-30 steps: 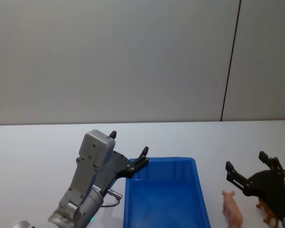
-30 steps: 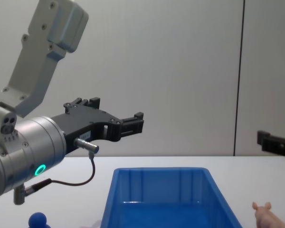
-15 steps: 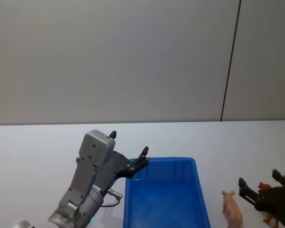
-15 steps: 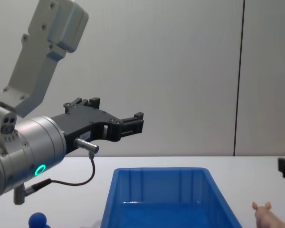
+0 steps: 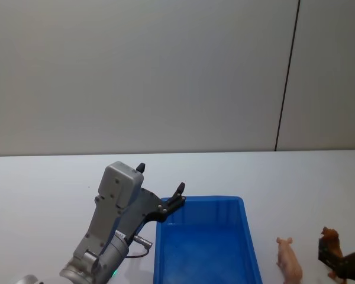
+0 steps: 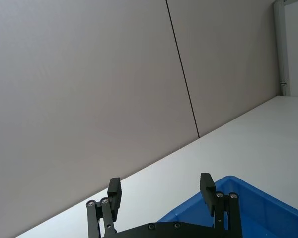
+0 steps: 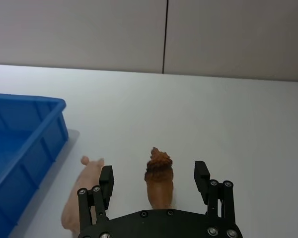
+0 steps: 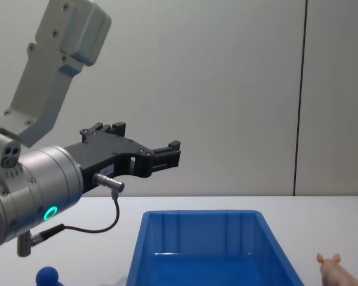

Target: Pick up the two dolls from the table and place them into the box.

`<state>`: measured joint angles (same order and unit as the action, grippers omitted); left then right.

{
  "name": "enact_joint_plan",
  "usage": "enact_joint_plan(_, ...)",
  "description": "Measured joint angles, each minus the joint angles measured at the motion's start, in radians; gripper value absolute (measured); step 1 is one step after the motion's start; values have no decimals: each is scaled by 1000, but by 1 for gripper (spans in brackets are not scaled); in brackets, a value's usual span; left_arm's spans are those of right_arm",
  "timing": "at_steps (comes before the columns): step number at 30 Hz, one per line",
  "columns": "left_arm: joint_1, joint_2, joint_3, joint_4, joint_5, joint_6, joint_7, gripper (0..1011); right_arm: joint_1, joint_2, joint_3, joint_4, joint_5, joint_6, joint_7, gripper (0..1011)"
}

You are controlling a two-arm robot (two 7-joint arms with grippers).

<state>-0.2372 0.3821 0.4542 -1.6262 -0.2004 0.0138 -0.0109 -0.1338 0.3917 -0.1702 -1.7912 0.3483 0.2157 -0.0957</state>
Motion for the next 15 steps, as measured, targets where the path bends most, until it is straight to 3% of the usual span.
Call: enact_joint_plan(15, 0, 0, 0, 0, 0, 0, 0, 1002, 3, -10, 13, 71, 31, 4, 9, 989)
